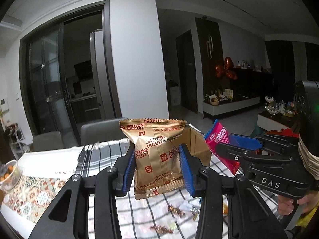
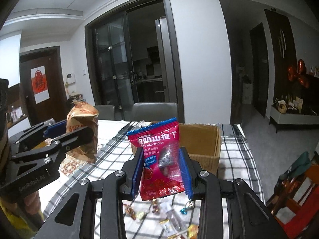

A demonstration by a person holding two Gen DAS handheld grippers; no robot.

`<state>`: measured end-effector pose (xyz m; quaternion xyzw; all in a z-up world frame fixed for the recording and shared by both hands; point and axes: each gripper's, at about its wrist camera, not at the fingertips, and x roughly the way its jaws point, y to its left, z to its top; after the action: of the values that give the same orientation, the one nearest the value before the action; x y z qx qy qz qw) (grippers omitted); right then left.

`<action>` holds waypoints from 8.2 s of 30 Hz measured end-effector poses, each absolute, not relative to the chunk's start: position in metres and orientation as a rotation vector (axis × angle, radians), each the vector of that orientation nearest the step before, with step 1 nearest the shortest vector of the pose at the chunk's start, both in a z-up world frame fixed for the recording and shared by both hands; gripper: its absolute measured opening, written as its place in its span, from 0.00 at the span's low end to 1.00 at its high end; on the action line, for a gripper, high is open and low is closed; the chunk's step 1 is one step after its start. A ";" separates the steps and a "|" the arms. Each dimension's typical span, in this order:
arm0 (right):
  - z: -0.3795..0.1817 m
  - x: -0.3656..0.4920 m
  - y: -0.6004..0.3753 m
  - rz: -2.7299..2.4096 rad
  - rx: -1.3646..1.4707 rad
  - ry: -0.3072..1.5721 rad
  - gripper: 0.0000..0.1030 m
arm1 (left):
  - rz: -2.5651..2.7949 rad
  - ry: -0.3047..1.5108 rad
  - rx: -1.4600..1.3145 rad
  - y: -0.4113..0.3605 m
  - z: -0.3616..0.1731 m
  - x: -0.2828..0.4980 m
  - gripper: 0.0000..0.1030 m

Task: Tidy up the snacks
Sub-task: 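Carry both packets over the box and open both tools to drop them inside, then move both tools back toward the wrapped candies on the cloth, then grasp a gold wrapped candy with the left tool while the right tool grasps a purple wrapped candy, then carry both candies over the box and open both tools to drop them inside, then move both tools back from the box toward the remaining snacks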

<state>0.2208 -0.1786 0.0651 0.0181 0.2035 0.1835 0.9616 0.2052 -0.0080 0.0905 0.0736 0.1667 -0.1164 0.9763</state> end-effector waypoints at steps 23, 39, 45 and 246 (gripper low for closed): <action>0.059 0.348 -0.182 0.314 0.035 0.529 0.35 | -0.264 0.529 0.135 -0.021 0.078 0.363 0.40; 0.021 0.397 -0.191 0.241 0.020 0.659 0.51 | -0.283 0.663 0.107 -0.026 0.040 0.410 0.64; 0.031 0.371 -0.191 0.225 0.016 0.603 0.51 | -0.262 0.619 0.143 -0.022 0.047 0.380 0.65; 0.035 0.326 -0.185 0.317 0.017 0.556 0.37 | -0.242 0.562 0.074 -0.016 0.057 0.319 0.64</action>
<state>0.3255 -0.1851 0.0353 0.0086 0.2731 0.1558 0.9492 0.3190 -0.0164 0.0570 0.0364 0.2765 -0.1192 0.9529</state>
